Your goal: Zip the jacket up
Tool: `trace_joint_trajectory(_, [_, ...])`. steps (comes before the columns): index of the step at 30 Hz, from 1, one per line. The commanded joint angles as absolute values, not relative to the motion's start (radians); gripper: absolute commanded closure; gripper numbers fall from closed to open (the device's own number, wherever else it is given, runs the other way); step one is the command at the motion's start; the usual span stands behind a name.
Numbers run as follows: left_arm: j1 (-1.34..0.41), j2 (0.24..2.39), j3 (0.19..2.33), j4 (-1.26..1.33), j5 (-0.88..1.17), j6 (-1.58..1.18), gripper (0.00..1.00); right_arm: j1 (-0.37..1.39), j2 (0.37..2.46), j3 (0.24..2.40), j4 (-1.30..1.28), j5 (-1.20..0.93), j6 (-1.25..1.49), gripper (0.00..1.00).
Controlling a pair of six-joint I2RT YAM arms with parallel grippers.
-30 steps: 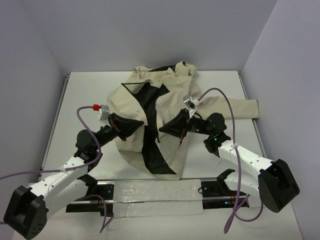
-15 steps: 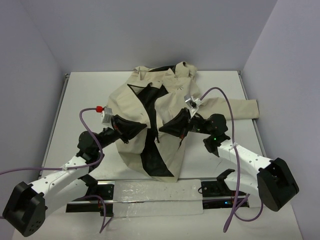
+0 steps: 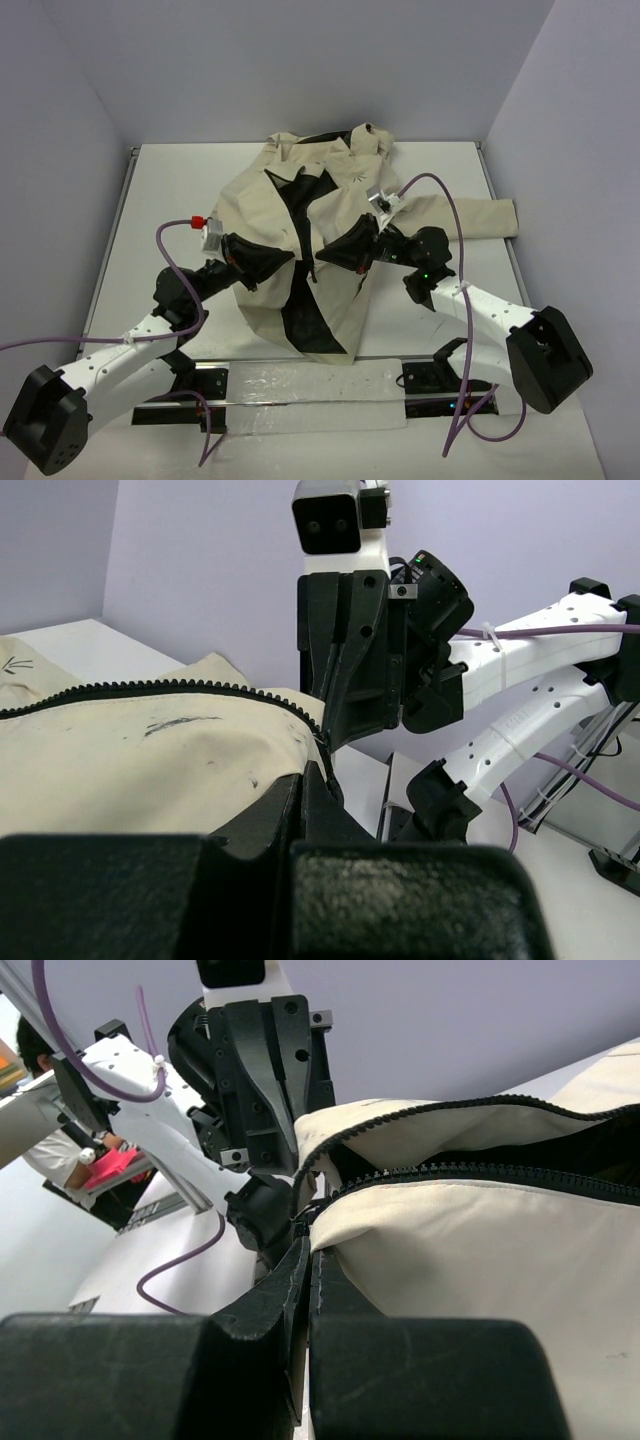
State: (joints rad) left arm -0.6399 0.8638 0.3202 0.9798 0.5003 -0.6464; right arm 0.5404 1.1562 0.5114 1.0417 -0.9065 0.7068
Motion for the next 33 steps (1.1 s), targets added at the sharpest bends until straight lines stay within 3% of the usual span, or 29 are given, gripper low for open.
trace_joint_trajectory(1, [-0.647, 0.848, 0.327, 1.043, 0.495, -0.635, 1.0, 0.54, 1.16, 0.554, 1.137, -0.891, 0.716, 1.0])
trace_joint_trajectory(33, [-0.658, 0.852, 0.354, 1.001, 0.422, -0.62, 1.0, 0.552, 1.19, 0.557, 1.203, -0.907, 0.766, 1.0])
